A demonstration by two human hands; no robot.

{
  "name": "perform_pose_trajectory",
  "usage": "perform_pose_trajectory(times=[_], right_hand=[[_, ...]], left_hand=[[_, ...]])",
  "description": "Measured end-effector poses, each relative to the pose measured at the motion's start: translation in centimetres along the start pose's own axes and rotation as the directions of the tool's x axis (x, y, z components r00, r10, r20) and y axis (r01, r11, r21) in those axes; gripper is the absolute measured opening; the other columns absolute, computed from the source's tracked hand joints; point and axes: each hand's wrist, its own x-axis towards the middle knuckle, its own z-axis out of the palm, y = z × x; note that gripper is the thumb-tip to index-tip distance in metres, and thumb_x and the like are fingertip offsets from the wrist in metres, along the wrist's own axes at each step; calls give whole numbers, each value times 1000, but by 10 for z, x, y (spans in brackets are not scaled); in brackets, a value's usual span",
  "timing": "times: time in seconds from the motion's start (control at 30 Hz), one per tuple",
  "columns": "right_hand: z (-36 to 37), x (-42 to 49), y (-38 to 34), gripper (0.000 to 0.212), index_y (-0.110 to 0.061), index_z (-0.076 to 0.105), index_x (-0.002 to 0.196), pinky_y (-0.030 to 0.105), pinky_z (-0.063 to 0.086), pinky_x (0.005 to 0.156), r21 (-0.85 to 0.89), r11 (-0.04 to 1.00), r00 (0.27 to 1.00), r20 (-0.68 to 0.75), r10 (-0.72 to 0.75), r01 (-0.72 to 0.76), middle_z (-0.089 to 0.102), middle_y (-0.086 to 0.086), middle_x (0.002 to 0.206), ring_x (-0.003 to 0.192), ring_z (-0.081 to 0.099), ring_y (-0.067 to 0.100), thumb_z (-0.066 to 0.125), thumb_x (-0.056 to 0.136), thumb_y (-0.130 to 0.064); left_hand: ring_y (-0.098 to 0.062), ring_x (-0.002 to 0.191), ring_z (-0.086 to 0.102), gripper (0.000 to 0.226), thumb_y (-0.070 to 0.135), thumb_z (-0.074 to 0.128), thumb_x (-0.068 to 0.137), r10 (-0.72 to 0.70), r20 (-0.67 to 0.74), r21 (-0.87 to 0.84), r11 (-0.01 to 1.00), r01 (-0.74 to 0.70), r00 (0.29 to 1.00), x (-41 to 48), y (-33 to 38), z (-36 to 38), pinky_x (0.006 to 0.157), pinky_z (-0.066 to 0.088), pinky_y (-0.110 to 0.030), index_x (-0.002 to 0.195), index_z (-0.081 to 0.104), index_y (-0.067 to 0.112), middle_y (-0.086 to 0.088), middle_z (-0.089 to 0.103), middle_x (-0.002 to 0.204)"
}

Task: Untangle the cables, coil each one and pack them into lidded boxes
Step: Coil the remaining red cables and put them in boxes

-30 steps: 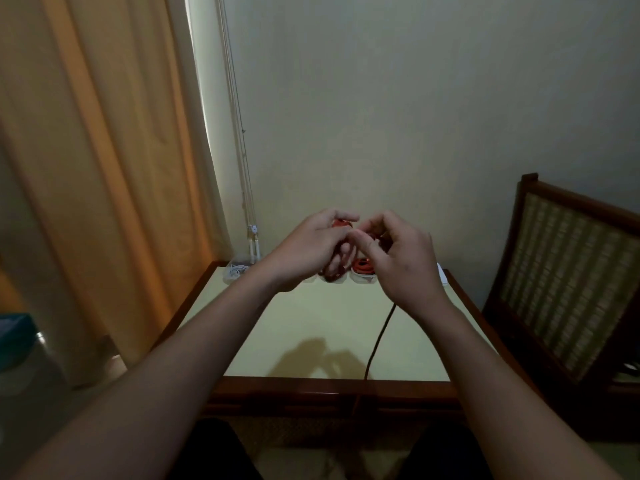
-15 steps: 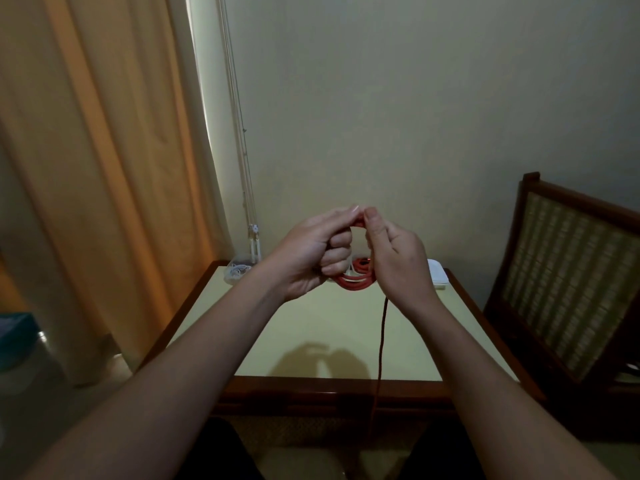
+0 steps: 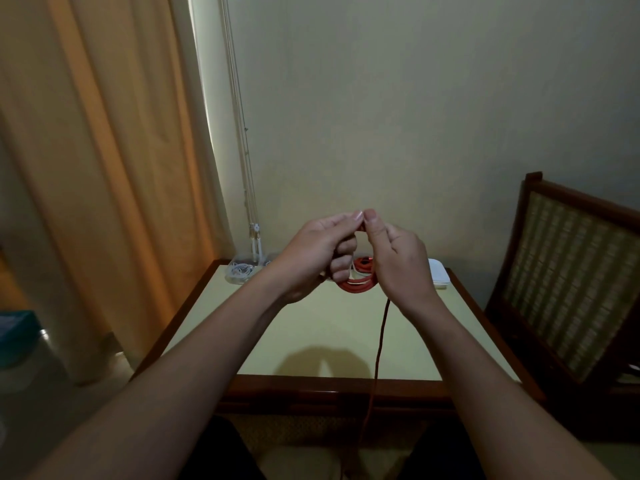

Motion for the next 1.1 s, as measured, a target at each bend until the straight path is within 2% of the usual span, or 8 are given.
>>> perform_pose_trajectory(times=[0.13,0.3,0.4,0.53,0.63,0.7,0.97,1.1], right_hand=[[3,-2,6,70,-3,69,88,43,45,67,-6,1000,1000,10,16,-16,60,19,69,69,56,31,35,97,-63],[2,-3,5,53,-16,64,69,32,39,61,-60,998,999,33,-24,26,55,-2,54,56,50,13,43,105,-47],[1,-3,7,52,-19,54,62,33,34,59,-112,992,997,63,-43,50,46,-2,51,54,44,13,43,106,-44],[1,-4,1,52,-11,55,69,33,28,54,-32,999,997,66,-28,30,36,-6,54,53,34,9,41,107,-42],[2,-2,-3,48,-20,64,72,31,37,56,161,985,994,97,46,-61,48,-8,59,56,44,8,43,107,-45],[-2,0,3,48,-11,66,80,30,37,58,220,964,985,124,124,-149,48,-5,61,57,43,10,47,104,-48],[-31,-10,48,22,-8,65,91,13,36,54,223,906,931,150,334,-360,65,-10,67,51,51,-5,60,101,-28],[-33,-16,67,16,-21,71,84,18,42,59,-45,962,958,94,273,-270,70,-4,79,64,55,-1,69,95,-32]], left_hand=[[-15,49,45,26,28,47,106,36,-11,250,968,-32,999,2,1,-5,53,46,-29,109,64,8,-1,49,64],[-14,45,53,29,25,41,108,-34,-41,313,949,45,999,-2,5,-4,40,32,-18,87,56,12,1,55,63],[-16,44,53,29,26,41,107,-65,-49,332,940,78,997,-1,5,-5,39,21,-23,85,54,13,4,54,57],[-8,40,21,22,26,47,105,-46,-101,91,994,55,994,1,0,0,43,13,-26,89,55,12,5,26,57],[-3,38,18,20,25,55,102,-41,-116,-87,996,31,992,2,-1,-4,35,12,-19,87,63,15,4,23,60],[0,35,17,18,24,53,101,-68,-135,-241,970,34,989,4,2,-15,30,13,-16,99,67,13,7,20,54],[-5,27,22,18,14,44,101,-151,-360,-654,744,-134,921,8,34,-77,30,19,-15,93,59,9,9,26,41],[-4,31,24,15,12,41,99,-183,-500,-659,714,-235,846,10,37,-85,34,21,-14,90,53,10,9,32,47]])
